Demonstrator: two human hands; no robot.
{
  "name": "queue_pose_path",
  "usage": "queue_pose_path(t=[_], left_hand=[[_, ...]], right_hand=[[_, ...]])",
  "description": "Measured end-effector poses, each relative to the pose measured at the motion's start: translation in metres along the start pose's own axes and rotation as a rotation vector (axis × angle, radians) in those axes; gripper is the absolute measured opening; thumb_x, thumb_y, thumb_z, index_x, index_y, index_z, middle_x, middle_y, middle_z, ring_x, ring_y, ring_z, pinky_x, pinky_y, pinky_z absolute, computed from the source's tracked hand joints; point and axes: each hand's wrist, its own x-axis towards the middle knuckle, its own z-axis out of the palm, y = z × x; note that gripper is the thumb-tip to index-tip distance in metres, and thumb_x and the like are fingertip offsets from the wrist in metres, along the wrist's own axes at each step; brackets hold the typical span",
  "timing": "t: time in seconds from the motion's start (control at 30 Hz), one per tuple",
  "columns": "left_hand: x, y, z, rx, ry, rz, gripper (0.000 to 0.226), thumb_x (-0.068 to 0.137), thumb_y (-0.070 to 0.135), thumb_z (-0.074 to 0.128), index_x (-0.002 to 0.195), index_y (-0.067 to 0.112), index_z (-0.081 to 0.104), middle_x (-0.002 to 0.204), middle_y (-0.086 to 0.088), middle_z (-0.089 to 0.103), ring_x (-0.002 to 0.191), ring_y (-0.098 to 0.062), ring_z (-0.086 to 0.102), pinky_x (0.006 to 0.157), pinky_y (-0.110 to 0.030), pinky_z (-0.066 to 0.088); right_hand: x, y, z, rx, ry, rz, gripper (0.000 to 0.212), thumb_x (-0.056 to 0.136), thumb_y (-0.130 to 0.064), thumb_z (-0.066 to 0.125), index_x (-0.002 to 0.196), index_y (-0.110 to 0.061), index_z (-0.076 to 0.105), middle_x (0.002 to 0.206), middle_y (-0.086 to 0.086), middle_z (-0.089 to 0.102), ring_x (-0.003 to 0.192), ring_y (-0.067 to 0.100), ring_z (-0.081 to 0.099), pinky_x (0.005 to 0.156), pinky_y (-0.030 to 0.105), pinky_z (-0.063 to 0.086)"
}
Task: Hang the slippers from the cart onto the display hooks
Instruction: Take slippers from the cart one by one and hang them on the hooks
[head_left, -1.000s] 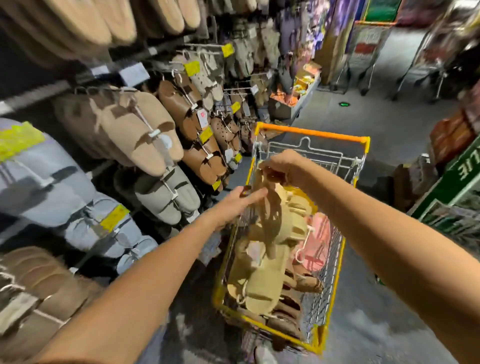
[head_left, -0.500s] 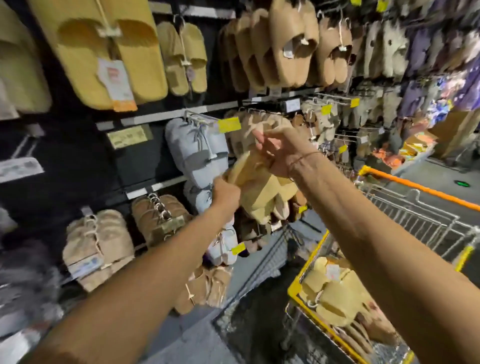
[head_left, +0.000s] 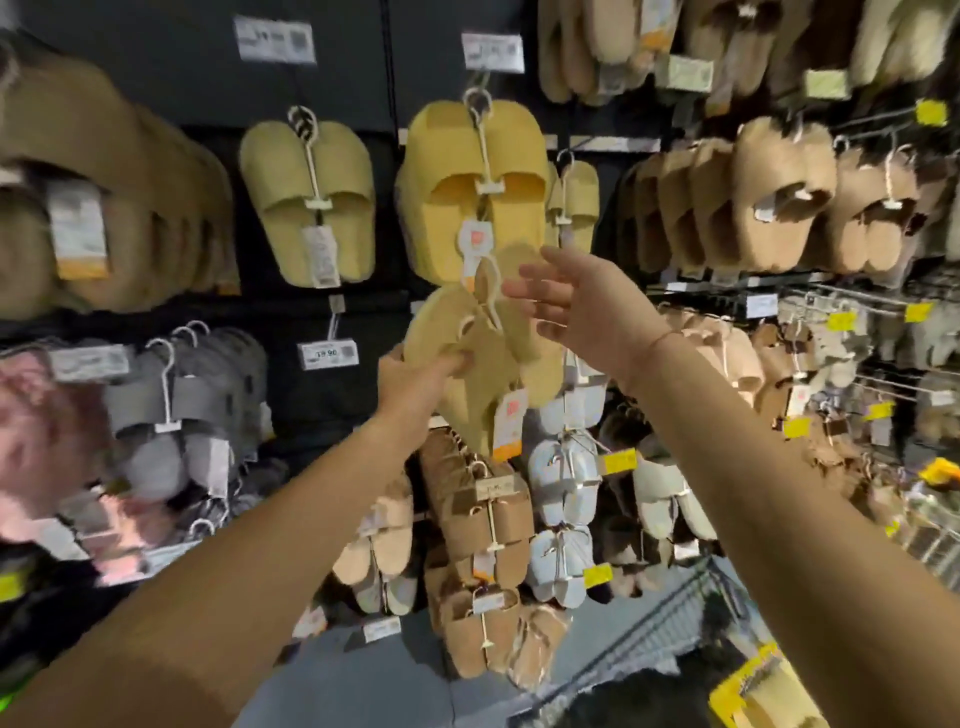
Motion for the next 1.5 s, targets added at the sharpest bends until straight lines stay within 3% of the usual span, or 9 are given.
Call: queue_pose_path(t=[0.1, 0.2, 0.27, 0.37, 0.5, 0.63, 0.83, 1.03, 1.5], left_hand=[[0.007, 0.024, -0.038, -0.021, 0.015, -0.012, 0.057, 0.068, 0.011, 0.093, 0.114, 0.018, 0.060, 0.108, -0.001, 0.071, 0.091, -0.013, 0.067, 0.075, -0.029, 0.058], [0.017, 0.052, -0.067, 0.028, -0.006, -0.021, 0.062, 0.064, 0.009, 0.094, 0.116, 0.015, 0.060, 0.111, -0.003, 0.070, 0.100, -0.019, 0.067, 0.091, -0.040, 0.056], [0.026, 0.067, -0.084, 0.052, -0.023, -0.011, 0.050, 0.067, 0.004, 0.091, 0.107, 0.017, 0.064, 0.108, -0.003, 0.073, 0.097, -0.019, 0.068, 0.085, -0.039, 0.056], [0.041, 0.091, -0.105, -0.003, -0.013, -0.038, 0.056, 0.069, 0.006, 0.089, 0.119, 0.015, 0.067, 0.112, -0.007, 0.075, 0.100, -0.027, 0.071, 0.085, -0.044, 0.059], [0.070, 0.120, -0.119, -0.054, 0.047, -0.022, 0.054, 0.073, 0.014, 0.087, 0.123, 0.018, 0.065, 0.115, -0.010, 0.072, 0.105, -0.033, 0.069, 0.089, -0.052, 0.058], [0.108, 0.147, -0.122, -0.061, 0.133, -0.017, 0.069, 0.072, 0.032, 0.088, 0.133, 0.015, 0.059, 0.116, -0.013, 0.071, 0.100, -0.035, 0.070, 0.075, -0.046, 0.060], [0.149, 0.172, -0.113, -0.040, 0.203, 0.023, 0.069, 0.080, 0.036, 0.083, 0.134, 0.012, 0.049, 0.118, -0.012, 0.064, 0.091, -0.028, 0.067, 0.063, -0.035, 0.054], [0.193, 0.194, -0.113, -0.058, 0.224, 0.090, 0.080, 0.071, 0.043, 0.086, 0.138, 0.013, 0.053, 0.119, -0.009, 0.068, 0.097, -0.029, 0.071, 0.071, -0.041, 0.061], [0.280, 0.205, -0.125, -0.006, 0.207, 0.160, 0.051, 0.079, 0.043, 0.082, 0.119, 0.023, 0.059, 0.112, -0.005, 0.068, 0.098, -0.025, 0.069, 0.080, -0.042, 0.060]], right_hand=[[0.015, 0.023, -0.002, -0.389, 0.215, -0.175, 0.047, 0.086, -0.034, 0.076, 0.121, -0.012, 0.054, 0.100, -0.003, 0.070, 0.078, 0.004, 0.066, 0.062, 0.017, 0.049], [0.032, 0.060, 0.008, -0.523, 0.051, -0.101, 0.083, 0.064, -0.051, 0.090, 0.130, -0.026, 0.045, 0.120, -0.004, 0.064, 0.103, 0.011, 0.066, 0.086, 0.034, 0.058], [0.042, 0.074, 0.022, -0.519, -0.037, -0.088, 0.093, 0.061, -0.054, 0.090, 0.136, -0.027, 0.041, 0.126, -0.006, 0.062, 0.109, 0.012, 0.063, 0.089, 0.034, 0.058], [0.054, 0.079, 0.051, -0.397, -0.098, -0.137, 0.072, 0.071, -0.040, 0.087, 0.130, -0.024, 0.049, 0.119, -0.007, 0.066, 0.107, 0.011, 0.065, 0.079, 0.021, 0.057], [0.086, 0.065, 0.085, -0.381, 0.033, -0.166, 0.105, 0.050, -0.062, 0.091, 0.132, -0.023, 0.039, 0.122, -0.005, 0.060, 0.110, 0.018, 0.060, 0.094, 0.044, 0.055], [0.123, 0.041, 0.114, -0.366, 0.045, -0.212, 0.093, 0.060, -0.059, 0.087, 0.128, -0.019, 0.039, 0.125, -0.002, 0.055, 0.113, 0.020, 0.056, 0.097, 0.042, 0.050], [0.185, 0.026, 0.138, -0.301, 0.040, -0.178, 0.114, 0.060, -0.062, 0.086, 0.146, -0.011, 0.030, 0.142, 0.004, 0.048, 0.128, 0.026, 0.049, 0.106, 0.045, 0.044], [0.238, 0.013, 0.155, -0.286, 0.020, -0.242, 0.105, 0.060, -0.062, 0.085, 0.139, -0.016, 0.035, 0.132, 0.001, 0.052, 0.119, 0.024, 0.053, 0.098, 0.044, 0.047], [0.326, 0.016, 0.183, -0.331, 0.056, -0.343, 0.108, 0.056, -0.069, 0.083, 0.138, -0.018, 0.035, 0.127, -0.002, 0.055, 0.115, 0.019, 0.057, 0.097, 0.043, 0.050]])
